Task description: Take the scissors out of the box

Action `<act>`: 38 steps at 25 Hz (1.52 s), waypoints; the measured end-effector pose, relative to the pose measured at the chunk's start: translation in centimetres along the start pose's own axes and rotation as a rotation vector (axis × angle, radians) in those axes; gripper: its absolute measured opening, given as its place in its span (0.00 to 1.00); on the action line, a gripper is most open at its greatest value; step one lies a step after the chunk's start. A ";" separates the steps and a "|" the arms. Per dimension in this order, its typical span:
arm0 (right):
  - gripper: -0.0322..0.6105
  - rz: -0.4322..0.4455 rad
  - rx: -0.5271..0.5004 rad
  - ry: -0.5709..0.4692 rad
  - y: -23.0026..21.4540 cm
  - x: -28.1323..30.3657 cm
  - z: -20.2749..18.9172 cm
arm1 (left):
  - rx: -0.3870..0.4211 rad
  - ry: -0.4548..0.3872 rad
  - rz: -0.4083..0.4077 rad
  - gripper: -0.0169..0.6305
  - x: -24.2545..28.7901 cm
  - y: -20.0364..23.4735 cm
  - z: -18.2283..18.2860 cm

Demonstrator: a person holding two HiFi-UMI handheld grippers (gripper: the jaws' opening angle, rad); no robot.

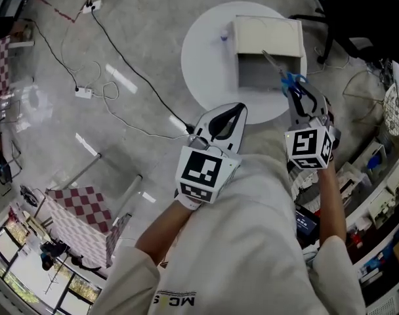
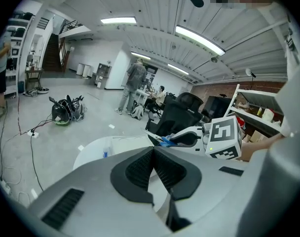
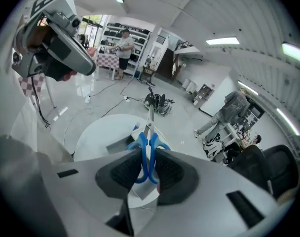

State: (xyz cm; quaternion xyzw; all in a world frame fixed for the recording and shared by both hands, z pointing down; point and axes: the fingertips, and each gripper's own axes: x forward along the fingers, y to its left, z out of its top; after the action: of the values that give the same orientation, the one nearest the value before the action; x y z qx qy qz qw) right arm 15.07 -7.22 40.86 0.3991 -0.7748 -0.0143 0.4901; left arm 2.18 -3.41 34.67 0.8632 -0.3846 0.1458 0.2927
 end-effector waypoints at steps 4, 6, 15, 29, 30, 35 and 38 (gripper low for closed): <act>0.28 -0.043 0.071 -0.058 -0.5 -1.8 1.1 | 0.007 -0.033 0.007 0.04 -0.6 -0.1 1.2; 0.28 -0.056 0.110 -0.090 -0.8 -2.6 1.4 | 0.008 -0.054 0.017 0.04 -0.8 0.0 1.9; 0.28 -0.084 0.296 -0.224 -2.2 -6.3 4.5 | 0.031 -0.113 0.040 0.04 -2.4 0.2 4.0; 0.28 -0.181 0.467 -0.382 -4.4 -13.0 6.5 | 0.081 -0.184 0.021 0.04 -3.8 -0.1 6.6; 0.28 -0.184 0.477 -0.389 -4.3 -13.4 6.4 | 0.080 -0.187 0.016 0.04 -3.9 -0.2 6.6; 0.28 -0.208 0.506 -0.419 -4.1 -15.4 6.2 | 0.090 -0.208 0.004 0.04 -4.3 -0.3 7.3; 0.28 -0.208 0.516 -0.435 -3.7 -16.3 5.9 | 0.097 -0.216 -0.004 0.04 -4.4 -0.7 7.5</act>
State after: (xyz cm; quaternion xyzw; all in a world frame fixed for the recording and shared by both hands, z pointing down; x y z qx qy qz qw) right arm 16.06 -1.57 24.04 0.5741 -0.7944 0.0474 0.1926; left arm -0.07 -5.10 26.42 0.8878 -0.4047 0.0700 0.2077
